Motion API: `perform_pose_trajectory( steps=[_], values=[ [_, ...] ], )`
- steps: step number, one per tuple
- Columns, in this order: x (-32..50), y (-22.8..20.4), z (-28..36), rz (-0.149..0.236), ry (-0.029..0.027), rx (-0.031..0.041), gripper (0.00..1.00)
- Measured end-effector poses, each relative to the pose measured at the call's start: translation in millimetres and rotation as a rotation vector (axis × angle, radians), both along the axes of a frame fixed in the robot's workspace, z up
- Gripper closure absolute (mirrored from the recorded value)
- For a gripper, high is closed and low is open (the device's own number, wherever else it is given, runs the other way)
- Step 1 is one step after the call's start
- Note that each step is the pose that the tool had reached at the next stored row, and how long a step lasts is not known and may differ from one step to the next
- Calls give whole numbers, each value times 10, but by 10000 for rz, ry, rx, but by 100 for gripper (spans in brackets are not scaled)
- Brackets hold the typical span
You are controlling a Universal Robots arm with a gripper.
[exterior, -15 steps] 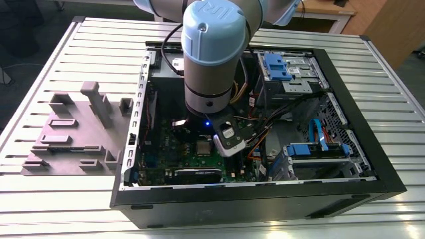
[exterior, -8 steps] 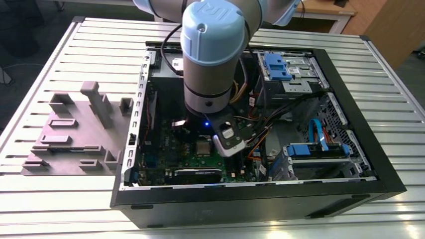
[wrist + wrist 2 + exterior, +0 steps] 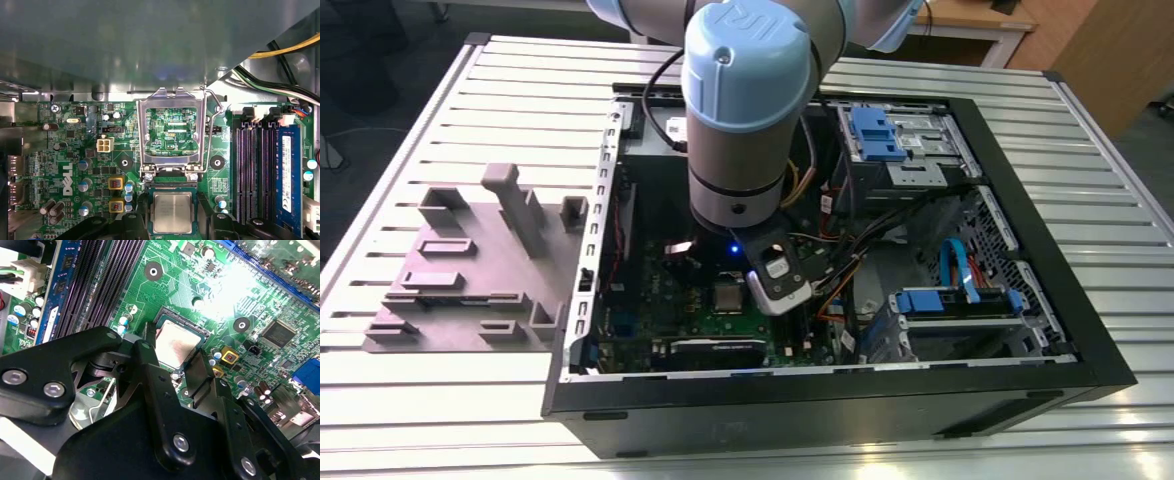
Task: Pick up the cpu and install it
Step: 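Place the cpu into insertion slot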
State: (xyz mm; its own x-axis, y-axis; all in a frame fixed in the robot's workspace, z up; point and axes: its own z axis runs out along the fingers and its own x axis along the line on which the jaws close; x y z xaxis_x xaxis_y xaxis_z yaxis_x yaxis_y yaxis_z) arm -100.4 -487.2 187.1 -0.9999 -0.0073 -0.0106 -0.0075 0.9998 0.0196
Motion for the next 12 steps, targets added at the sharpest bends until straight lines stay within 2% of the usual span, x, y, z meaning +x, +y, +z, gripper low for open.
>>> perform_pose_trajectory(
  steps=[12],
  values=[
    [0,-24,0,-12,0,-24,53]
  ],
)
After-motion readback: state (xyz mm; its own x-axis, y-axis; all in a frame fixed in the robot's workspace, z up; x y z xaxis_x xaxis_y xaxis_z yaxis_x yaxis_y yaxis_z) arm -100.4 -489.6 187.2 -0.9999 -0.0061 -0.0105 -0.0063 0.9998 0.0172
